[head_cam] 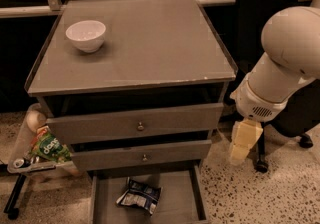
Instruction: Pick blue chip bag from bottom drawer and place on counter
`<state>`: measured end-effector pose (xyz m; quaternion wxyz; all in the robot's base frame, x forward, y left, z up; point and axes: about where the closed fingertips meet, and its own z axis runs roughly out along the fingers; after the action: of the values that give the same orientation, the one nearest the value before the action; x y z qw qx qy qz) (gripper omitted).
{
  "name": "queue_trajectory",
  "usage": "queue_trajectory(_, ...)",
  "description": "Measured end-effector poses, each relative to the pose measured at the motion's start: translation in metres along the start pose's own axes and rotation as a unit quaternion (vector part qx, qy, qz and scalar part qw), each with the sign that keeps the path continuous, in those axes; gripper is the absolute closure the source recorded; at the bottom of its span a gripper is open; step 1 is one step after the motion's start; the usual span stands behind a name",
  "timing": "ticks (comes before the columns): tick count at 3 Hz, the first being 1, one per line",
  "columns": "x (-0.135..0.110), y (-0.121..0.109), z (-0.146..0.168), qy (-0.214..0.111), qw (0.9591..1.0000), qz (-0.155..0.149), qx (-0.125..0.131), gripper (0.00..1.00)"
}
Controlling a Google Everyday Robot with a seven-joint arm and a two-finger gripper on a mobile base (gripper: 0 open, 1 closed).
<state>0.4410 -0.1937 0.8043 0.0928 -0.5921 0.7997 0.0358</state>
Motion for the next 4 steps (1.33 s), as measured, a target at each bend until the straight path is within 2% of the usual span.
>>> queue_trajectory(1,-0.002,0.004,0.008,-0.001,1.0000,-0.003,-0.004,0.00)
queue_trajectory(2,-0.012,0.026,0.066,-0.030,0.9985,0.015,-0.043,0.00)
queue_trajectory(3,-0.030,0.050,0.149,-0.068,0.9932,0.038,-0.087,0.00)
queue_trajectory(4,-0.039,0.066,0.208,-0.098,0.9830,0.081,-0.132,0.00)
